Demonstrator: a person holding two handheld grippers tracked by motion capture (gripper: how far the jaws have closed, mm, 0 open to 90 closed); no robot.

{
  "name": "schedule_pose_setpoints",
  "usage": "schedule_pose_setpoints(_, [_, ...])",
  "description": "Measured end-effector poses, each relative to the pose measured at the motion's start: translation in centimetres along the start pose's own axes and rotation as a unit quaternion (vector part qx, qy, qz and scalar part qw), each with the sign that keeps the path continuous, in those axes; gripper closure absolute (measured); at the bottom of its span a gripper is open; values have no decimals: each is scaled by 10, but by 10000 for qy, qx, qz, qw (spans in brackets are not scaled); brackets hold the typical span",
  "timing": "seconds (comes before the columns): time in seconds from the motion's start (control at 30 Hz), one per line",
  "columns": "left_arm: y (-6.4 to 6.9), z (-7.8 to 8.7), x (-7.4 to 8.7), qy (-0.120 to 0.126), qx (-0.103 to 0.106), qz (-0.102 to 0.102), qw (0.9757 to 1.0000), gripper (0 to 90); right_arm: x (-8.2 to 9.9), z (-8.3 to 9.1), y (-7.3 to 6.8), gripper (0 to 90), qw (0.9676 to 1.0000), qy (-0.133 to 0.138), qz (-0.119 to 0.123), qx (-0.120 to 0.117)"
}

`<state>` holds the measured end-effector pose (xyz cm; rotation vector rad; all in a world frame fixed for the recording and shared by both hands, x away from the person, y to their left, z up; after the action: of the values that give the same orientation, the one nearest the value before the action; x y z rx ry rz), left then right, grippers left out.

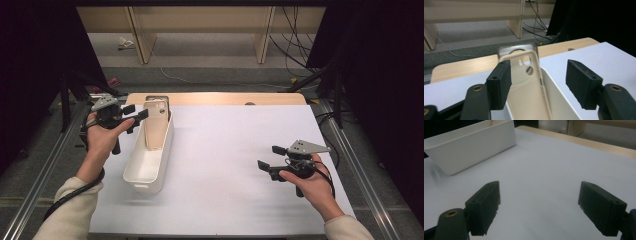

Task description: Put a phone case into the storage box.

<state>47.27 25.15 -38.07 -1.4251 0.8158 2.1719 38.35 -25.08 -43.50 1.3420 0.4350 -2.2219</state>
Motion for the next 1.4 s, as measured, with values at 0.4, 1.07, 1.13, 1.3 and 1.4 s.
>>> schedule_pose_setpoints(0.4, [27, 11, 7, -223, 233, -228, 9992, 209, 0, 1, 0, 187, 10000, 10, -6, 8])
schedule_pose_setpoints(1.07, [68, 25, 20, -158, 369, -653, 9971, 7, 0, 1, -1, 187, 10000, 8, 32, -20])
schedule_pose_setpoints(1.13, [71, 25, 22, -150, 386, -715, 9966, 3, -1, 1, -1, 187, 10000, 13, 22, -28])
schedule_pose_setpoints(1.3, [77, 27, 28, -142, 399, -806, 9958, 0, -1, 1, -1, 187, 10000, 6, 27, -28])
schedule_pose_setpoints(1.4, [80, 28, 33, -140, 395, -838, 9956, 0, -1, 1, -2, 187, 10000, 9, 36, -37])
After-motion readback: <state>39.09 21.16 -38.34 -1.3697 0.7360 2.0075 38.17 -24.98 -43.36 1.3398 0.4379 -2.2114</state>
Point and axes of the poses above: each handheld gripper's, and its own axes: z roughly backward along the jaws, x roughly out of its underside, y roughly to its right, the point moved 2 cm from there along -z, roughly forward along the jaws, and after that the axes turned 12 degrees about x, right-handed, at the moved point
